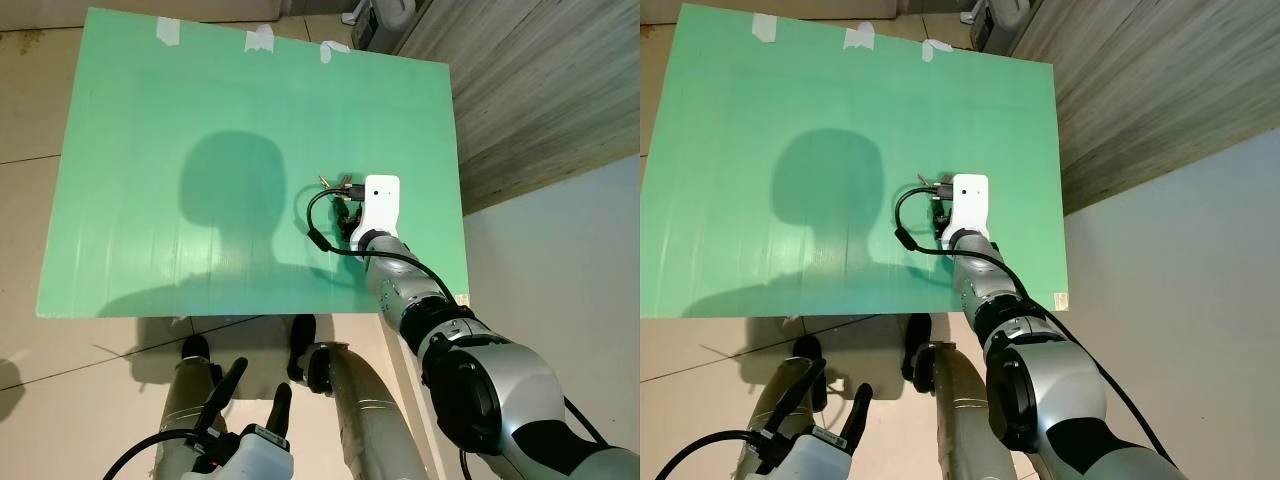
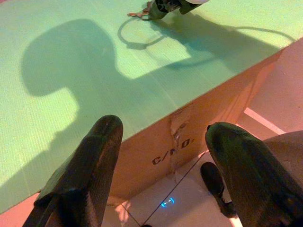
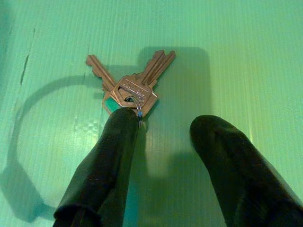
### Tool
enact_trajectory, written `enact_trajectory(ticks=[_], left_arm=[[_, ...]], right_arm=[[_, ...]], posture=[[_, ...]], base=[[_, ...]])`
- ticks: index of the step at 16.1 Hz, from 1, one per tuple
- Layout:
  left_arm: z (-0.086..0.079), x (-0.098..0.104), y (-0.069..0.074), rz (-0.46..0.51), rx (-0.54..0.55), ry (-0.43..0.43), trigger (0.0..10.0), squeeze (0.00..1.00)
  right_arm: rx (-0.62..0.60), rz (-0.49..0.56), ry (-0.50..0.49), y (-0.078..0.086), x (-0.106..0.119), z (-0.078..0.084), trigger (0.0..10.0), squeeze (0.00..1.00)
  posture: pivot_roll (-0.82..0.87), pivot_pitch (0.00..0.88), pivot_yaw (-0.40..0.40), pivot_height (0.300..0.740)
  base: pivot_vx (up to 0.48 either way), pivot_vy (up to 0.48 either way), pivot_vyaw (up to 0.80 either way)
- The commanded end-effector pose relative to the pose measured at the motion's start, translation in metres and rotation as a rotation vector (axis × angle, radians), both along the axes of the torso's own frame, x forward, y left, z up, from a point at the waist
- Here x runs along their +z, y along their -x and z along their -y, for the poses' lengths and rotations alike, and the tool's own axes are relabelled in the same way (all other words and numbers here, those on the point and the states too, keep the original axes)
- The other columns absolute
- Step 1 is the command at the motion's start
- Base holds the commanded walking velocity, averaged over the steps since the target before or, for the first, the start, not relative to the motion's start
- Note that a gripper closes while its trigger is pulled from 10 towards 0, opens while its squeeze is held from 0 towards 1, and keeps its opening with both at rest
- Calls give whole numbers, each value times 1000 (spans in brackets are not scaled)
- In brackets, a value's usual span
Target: Hang keys on a hook
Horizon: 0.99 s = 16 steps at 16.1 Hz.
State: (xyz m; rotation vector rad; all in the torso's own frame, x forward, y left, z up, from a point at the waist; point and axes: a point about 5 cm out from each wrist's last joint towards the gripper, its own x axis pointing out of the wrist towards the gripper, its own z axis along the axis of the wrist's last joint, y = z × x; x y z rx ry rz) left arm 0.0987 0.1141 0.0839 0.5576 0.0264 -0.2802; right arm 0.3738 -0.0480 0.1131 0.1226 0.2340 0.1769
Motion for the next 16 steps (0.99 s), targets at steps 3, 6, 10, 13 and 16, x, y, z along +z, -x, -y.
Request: enact_trajectory(ticks=[3,6,10,13,16], left_arm=[[7,-6,11,-62,-25,13,10000,0],[8,-7,11,-63,-26,11,10000,0],[8,-7,7,-55,-29,10,10000,0],[7,-8,-2,-35,-42,10,10000,0],[5,-9,-17,-9,-61,5,10000,0]], right_arm=[[14,-86,-27,12,-18,-11,0,0],[26,-91,-31,13,-20,-13,0,0],[38,-64,-62,11,-14,-14,0,0],[48,-18,-100,6,-3,-14,0,0],[41,24,-137,1,4,-7,0,0]], posture=[[457,648,-303,740],[455,651,-303,740],[440,647,-304,740],[414,615,-298,740],[375,582,-286,740]], base=[[0,0,0],[0,0,0],[0,0,0],[0,0,0],[0,0,0]])
